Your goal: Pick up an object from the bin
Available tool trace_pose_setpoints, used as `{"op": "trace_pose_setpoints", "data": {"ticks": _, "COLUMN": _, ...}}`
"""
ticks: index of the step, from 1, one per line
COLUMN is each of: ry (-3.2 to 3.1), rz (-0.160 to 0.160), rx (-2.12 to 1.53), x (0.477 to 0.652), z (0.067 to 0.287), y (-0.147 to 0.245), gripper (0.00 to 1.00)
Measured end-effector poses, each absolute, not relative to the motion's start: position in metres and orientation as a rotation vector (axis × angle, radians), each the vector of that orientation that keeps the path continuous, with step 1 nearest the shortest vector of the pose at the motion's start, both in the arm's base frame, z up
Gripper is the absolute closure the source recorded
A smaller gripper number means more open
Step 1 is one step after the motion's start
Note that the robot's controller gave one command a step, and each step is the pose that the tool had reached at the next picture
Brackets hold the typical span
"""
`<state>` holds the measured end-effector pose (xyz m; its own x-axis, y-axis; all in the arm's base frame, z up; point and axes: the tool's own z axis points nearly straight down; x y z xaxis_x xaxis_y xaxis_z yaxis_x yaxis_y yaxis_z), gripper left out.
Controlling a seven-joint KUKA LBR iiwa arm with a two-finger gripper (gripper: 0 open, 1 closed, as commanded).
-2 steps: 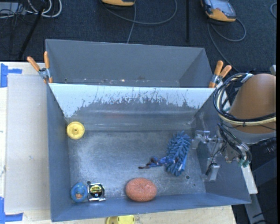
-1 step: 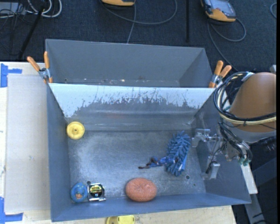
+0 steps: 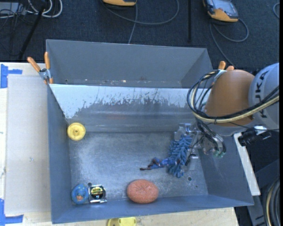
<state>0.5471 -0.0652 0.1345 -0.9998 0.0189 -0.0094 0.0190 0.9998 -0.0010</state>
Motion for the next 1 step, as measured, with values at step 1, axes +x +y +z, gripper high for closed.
{"op": "trace_pose_setpoints", "data": {"ticks": 1, "ry": 3.144, "rz": 0.001, "rx": -0.003, "x": 0.516, "z": 0.0871, "y": -0.0509, "gripper": 1.0}}
